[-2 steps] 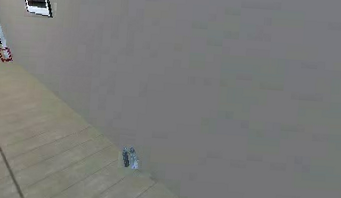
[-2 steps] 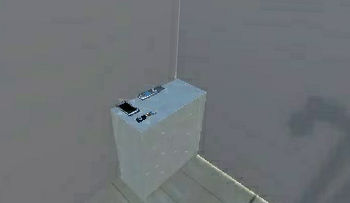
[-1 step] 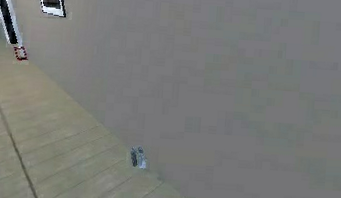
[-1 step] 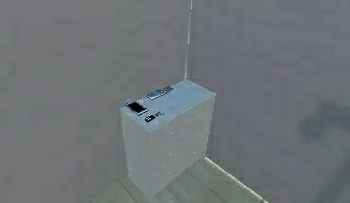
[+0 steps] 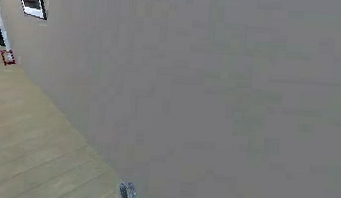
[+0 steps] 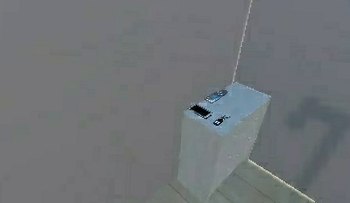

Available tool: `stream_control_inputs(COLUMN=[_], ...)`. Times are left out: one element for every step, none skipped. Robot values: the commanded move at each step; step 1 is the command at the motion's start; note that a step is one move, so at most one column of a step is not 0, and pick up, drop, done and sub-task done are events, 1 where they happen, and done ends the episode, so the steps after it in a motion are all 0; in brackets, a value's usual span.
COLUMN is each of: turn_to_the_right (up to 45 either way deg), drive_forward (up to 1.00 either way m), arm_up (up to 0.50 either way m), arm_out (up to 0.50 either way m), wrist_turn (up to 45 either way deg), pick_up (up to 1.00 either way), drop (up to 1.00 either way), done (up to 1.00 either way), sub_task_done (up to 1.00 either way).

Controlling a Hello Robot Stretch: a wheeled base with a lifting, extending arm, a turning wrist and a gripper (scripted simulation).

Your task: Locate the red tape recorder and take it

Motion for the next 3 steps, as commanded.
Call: stream_control_inputs(turn_to_the_right=[-45.0, 0.0, 0.0], drive_forward=[0.0, 0.15, 1.0], arm_up=[0.0, 0.0, 0.0], arm_out=[0.0, 0.0, 0.0], wrist_turn=[0.0, 0.0, 0.0], pick_up=[0.0, 0.0, 0.0], drop=[0.0, 0.0, 0.0], done=[0.0, 0.0, 0.0], sub_task_done=[0.0, 0.0, 0.0])
